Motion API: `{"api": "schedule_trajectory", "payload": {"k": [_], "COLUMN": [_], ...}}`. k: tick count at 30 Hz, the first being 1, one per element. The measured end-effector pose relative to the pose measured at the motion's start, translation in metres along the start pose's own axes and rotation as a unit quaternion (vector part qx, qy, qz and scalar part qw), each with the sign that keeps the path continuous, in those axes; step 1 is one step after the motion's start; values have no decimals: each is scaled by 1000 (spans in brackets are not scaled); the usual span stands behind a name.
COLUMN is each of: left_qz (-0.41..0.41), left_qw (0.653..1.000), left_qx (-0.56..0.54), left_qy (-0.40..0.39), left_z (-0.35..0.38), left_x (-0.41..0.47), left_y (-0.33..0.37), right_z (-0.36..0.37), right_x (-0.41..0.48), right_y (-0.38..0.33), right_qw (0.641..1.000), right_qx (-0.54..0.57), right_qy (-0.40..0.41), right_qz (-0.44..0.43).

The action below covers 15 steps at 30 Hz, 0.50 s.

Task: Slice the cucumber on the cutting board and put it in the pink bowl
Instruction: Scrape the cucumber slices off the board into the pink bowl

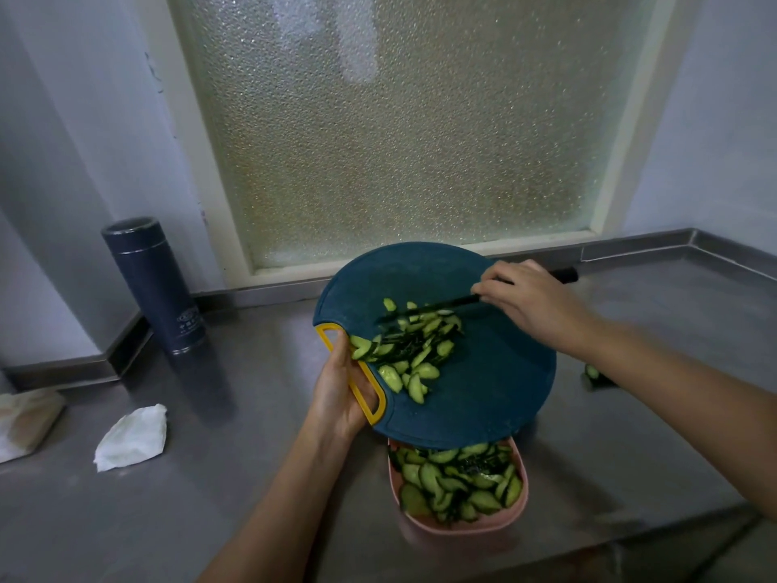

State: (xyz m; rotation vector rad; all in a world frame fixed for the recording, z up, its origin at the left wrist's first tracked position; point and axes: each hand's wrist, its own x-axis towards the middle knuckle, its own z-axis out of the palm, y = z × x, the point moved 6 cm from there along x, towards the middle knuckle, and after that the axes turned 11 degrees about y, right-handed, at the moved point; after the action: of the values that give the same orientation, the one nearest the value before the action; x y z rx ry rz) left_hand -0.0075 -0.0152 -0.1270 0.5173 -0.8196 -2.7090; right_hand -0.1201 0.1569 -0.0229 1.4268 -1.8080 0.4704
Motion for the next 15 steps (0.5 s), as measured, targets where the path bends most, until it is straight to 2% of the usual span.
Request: {"api": "schedule_trajectory", "payload": {"k": [4, 15], "left_qz": [-15, -17], "left_qw": [1000, 999], "left_qx": [-9, 46], "left_qy": [8, 16], "left_z": [-3, -2], "left_x": [2, -3], "left_y": [0, -6], "right_z": [2, 14], "right_x": [18, -6], "right_y": [12, 15], "right_qw": [996, 993], "right_qx": [-2, 3], "right_qy": [34, -37], "right_qz": [87, 113]}}
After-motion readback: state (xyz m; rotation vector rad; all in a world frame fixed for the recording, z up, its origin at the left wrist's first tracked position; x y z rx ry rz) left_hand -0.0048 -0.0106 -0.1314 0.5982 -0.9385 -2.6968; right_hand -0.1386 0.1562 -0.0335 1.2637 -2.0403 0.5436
